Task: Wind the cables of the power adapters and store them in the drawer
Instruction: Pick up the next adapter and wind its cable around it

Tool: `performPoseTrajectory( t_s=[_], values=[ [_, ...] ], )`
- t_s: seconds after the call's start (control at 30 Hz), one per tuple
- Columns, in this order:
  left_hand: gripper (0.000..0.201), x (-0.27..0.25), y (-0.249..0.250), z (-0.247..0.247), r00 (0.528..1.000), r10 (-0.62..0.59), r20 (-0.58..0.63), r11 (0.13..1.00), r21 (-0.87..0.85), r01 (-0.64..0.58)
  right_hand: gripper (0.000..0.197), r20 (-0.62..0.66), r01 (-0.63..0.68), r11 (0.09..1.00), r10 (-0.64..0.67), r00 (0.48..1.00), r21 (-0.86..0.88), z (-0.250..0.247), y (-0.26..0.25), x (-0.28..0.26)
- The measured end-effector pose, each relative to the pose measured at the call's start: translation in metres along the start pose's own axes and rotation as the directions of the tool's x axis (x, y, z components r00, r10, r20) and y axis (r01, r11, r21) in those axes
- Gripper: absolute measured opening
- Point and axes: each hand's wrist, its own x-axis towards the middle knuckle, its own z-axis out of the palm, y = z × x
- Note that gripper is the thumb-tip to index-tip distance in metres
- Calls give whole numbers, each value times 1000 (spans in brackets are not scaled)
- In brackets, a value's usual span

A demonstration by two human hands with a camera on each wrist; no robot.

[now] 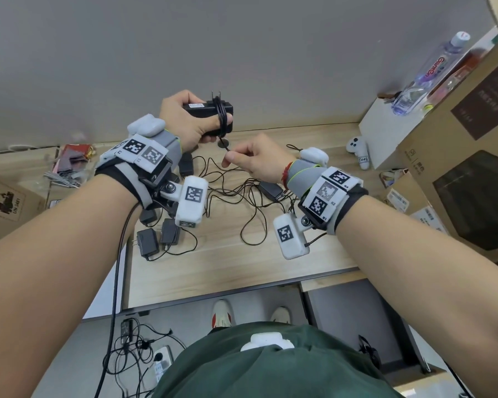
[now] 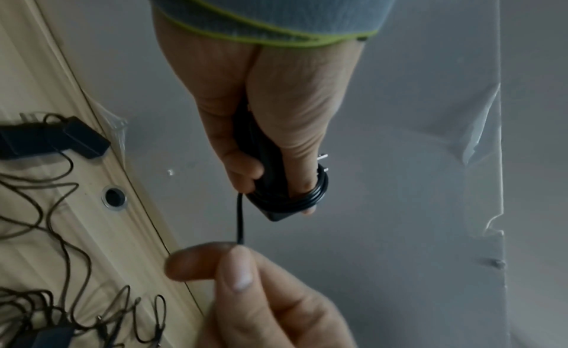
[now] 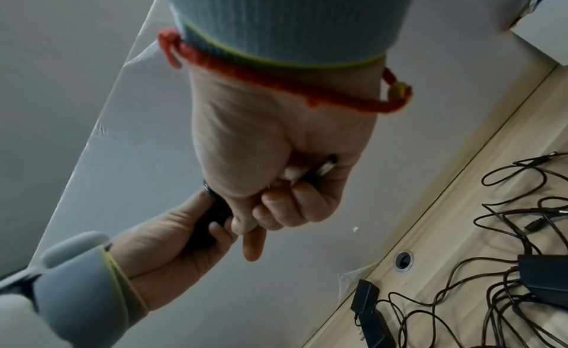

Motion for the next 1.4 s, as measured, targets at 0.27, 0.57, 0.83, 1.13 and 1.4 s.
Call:
performPoseTrajectory(
  t_s=[0.27, 0.57, 0.83, 1.13, 1.4],
  values=[
    [49, -4, -10, -10, 999, -40, 1, 964, 263, 38, 21, -49, -28, 995, 33, 998, 93, -9, -12, 1],
    [37, -13, -4, -4, 994, 5, 113, 853, 519, -63, 9, -152, 23, 893, 51, 987, 449, -21, -17, 2],
    [51, -17, -4, -3, 987, -8, 159, 891, 449, -65, 9, -134, 52, 771, 43, 990, 634, -19, -8, 1],
    [30, -10, -13, -2, 992, -87, 94, 977, 201, 67, 17, -174, 69, 664, 94, 980, 745, -12, -12, 0],
    [26, -8, -7, 7, 989, -145, 39, 988, 52, 143, 40, -115, -64, 767, 178, 977, 639, 1, -15, 1]
  ],
)
